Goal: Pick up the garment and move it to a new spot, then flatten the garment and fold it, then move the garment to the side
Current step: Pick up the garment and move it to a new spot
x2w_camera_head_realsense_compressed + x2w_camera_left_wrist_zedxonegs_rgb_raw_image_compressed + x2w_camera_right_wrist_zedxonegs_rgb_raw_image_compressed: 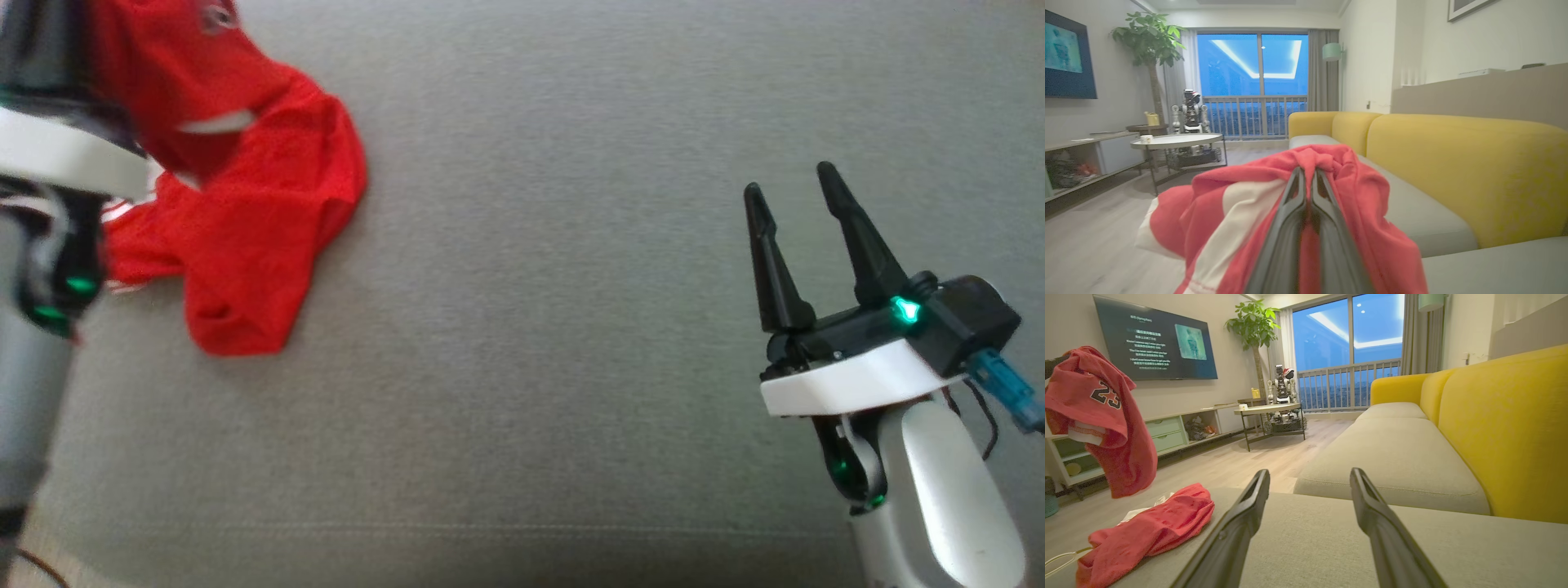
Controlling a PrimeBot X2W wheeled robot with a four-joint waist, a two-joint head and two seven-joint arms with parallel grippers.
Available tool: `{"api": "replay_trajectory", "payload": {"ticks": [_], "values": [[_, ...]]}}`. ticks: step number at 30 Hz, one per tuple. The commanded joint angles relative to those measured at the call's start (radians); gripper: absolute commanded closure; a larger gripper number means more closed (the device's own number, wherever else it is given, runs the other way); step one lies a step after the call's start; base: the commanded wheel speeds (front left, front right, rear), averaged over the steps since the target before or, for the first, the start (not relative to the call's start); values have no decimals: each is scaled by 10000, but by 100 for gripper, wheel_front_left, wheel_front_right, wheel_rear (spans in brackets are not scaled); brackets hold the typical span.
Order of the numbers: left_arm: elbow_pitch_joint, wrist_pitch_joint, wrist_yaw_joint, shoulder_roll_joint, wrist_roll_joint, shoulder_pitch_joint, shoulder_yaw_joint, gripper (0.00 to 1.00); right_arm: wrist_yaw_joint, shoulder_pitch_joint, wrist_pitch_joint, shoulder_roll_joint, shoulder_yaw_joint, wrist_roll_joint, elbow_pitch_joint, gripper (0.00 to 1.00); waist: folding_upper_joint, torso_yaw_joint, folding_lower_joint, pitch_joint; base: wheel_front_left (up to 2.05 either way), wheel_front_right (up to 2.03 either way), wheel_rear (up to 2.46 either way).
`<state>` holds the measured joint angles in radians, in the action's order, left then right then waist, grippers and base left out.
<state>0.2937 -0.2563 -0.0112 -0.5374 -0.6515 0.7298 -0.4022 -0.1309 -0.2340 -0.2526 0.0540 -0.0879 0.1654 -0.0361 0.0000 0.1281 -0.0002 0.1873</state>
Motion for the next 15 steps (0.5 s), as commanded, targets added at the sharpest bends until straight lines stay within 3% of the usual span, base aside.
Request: {"api": "replay_trajectory", "payload": {"ticks": [1, 8, 15], "values": [[-820, -26, 143, -240, 58, 221, 384, 100, 2, -191, -92, -38, -144, 100, 367, 0, 0, -305, 2, -88, 0, 0, 0], [-2913, 708, 632, 175, 314, -362, -413, 100, 2, -480, -92, -38, -190, 213, 826, 0, 0, -1611, 2, 167, 0, 0, 0], [-3151, 786, 1080, 920, 649, -221, -950, 100, 2, -572, -92, -38, -152, 216, 1480, 0, 0, -2847, 2, 677, 0, 0, 0]]}}
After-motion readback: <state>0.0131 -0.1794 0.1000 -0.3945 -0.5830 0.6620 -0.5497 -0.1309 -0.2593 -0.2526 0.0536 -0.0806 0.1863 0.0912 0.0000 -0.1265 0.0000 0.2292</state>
